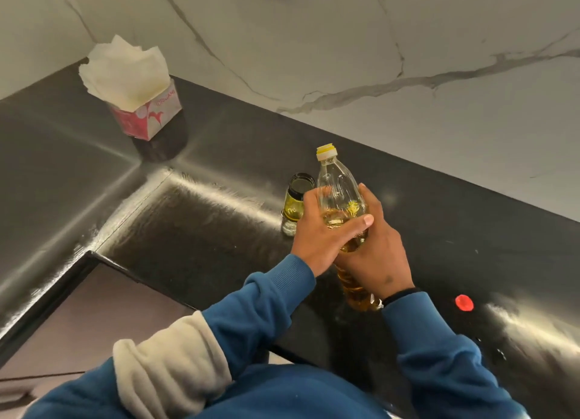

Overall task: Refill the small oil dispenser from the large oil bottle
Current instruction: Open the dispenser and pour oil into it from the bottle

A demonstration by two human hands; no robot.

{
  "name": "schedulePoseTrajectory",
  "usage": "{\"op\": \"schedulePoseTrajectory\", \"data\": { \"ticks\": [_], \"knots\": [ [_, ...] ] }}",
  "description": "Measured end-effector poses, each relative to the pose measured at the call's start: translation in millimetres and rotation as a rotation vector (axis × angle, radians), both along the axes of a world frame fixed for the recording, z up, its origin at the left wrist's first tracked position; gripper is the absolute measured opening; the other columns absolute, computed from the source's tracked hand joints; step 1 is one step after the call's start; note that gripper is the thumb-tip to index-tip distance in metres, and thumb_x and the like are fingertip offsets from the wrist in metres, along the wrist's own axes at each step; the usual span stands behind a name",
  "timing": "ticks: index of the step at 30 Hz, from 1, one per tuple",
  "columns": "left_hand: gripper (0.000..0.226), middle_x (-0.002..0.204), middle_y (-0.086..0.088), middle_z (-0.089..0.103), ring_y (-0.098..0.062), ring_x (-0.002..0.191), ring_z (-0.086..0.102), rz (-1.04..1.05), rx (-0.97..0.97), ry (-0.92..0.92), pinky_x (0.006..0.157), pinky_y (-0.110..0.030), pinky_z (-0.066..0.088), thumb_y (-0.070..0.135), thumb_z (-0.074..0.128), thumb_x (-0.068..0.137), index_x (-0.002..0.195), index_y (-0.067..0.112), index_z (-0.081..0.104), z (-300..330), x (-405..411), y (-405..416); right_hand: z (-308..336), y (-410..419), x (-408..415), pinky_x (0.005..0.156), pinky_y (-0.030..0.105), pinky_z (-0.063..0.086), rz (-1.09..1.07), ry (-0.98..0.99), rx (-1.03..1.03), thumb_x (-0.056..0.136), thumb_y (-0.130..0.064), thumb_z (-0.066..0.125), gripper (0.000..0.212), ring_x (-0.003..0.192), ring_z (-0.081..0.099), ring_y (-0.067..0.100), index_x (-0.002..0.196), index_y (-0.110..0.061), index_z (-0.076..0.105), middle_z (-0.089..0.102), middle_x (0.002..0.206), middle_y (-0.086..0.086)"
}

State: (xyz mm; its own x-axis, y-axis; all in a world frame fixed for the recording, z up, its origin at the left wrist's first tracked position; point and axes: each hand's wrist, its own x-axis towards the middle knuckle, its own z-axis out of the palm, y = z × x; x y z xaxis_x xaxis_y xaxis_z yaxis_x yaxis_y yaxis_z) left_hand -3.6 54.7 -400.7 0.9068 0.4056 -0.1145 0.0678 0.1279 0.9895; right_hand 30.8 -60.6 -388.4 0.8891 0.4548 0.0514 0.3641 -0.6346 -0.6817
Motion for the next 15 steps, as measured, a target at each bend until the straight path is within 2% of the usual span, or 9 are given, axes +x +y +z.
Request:
{"op": "schedulePoseTrajectory", "data": {
  "ticks": [2, 6, 10, 12, 15],
  "knots": [
    [0.076, 0.119, 0.014, 0.062, -0.001, 0.102, 0.066, 0.021, 0.002, 0.012, 0.086, -0.021, 0.056, 0.031, 0.088, 0.074, 0.131, 0.035, 0.037, -3.3, -2.2, 0.5, -2.0, 2.8, -3.6, 0.09, 0.029, 0.054, -0.017, 0.003, -0.038, 0.068, -0.044, 0.085, 0.111, 0.107, 0.064, 0.009, 0.151, -0.045, 0.012, 0.062, 0.129, -0.012],
    [0.079, 0.118, 0.017, 0.057, 0.002, 0.103, 0.062, 0.032, 0.019, 0.053, 0.085, -0.018, 0.054, 0.038, 0.087, 0.074, 0.132, 0.038, 0.033, -8.0, -5.4, 1.3, -4.3, 4.6, -9.8, 0.092, 0.037, 0.057, -0.037, 0.043, -0.074, 0.068, -0.044, 0.083, 0.111, 0.109, 0.064, 0.011, 0.151, -0.049, 0.009, 0.063, 0.128, -0.012],
    [0.079, 0.112, 0.026, 0.05, 0.008, 0.1, 0.056, 0.019, -0.005, 0.082, 0.076, -0.007, 0.047, 0.036, 0.085, 0.075, 0.129, 0.041, 0.028, -11.6, -5.7, 4.7, -2.3, 4.8, -12.4, 0.094, 0.043, 0.056, -0.023, 0.096, -0.156, 0.061, -0.058, 0.076, 0.113, 0.112, 0.064, 0.015, 0.151, -0.05, 0.007, 0.06, 0.134, -0.009],
    [0.08, 0.113, 0.025, 0.05, 0.006, 0.101, 0.057, 0.011, -0.028, 0.083, 0.076, -0.008, 0.048, 0.034, 0.085, 0.076, 0.13, 0.042, 0.027, -14.4, -4.9, 7.1, -1.9, 6.8, -11.7, 0.095, 0.044, 0.056, -0.021, 0.11, -0.201, 0.063, -0.058, 0.077, 0.113, 0.113, 0.063, 0.017, 0.15, -0.05, 0.006, 0.059, 0.136, -0.007],
    [0.081, 0.117, 0.017, 0.053, 0.0, 0.104, 0.059, 0.01, -0.057, 0.093, 0.081, -0.017, 0.051, 0.035, 0.085, 0.076, 0.131, 0.042, 0.027, -18.9, -3.1, 10.0, -0.7, 9.4, -9.6, 0.094, 0.043, 0.056, -0.014, 0.13, -0.257, 0.065, -0.055, 0.081, 0.115, 0.11, 0.063, 0.018, 0.15, -0.051, 0.003, 0.059, 0.136, -0.005]
  ]
}}
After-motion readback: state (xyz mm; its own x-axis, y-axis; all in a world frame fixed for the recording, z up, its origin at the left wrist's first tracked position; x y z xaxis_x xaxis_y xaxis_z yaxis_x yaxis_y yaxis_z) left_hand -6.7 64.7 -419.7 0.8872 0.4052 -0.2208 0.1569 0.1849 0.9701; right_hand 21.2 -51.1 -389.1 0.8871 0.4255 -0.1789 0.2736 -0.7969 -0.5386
